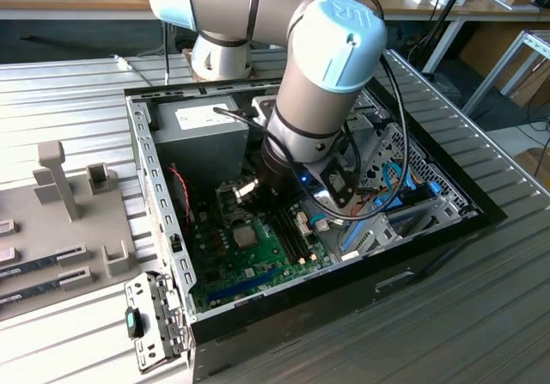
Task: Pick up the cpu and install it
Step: 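Place the cpu into insertion slot, then close the cpu cover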
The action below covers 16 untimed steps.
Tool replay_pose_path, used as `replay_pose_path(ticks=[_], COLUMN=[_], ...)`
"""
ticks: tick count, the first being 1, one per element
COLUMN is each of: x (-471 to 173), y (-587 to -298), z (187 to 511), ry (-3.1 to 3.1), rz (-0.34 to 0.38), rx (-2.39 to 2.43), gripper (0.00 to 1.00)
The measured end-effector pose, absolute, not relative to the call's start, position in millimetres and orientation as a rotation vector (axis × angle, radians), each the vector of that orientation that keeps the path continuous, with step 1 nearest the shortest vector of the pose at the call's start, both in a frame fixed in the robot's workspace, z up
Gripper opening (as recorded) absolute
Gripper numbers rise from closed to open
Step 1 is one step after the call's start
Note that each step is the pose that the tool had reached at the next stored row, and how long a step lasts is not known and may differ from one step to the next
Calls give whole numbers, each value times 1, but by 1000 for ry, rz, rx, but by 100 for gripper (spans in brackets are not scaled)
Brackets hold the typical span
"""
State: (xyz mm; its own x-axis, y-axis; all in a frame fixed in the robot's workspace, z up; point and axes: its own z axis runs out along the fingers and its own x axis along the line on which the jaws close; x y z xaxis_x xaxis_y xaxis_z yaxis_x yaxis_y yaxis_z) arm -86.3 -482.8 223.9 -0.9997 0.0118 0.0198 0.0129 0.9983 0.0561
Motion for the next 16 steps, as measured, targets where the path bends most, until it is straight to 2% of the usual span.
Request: replay_pose_path(ticks=[16], x=[-74], y=[-476], z=[231], ry=[-3112], rz=[-90], rx=[-19], gripper=[11])
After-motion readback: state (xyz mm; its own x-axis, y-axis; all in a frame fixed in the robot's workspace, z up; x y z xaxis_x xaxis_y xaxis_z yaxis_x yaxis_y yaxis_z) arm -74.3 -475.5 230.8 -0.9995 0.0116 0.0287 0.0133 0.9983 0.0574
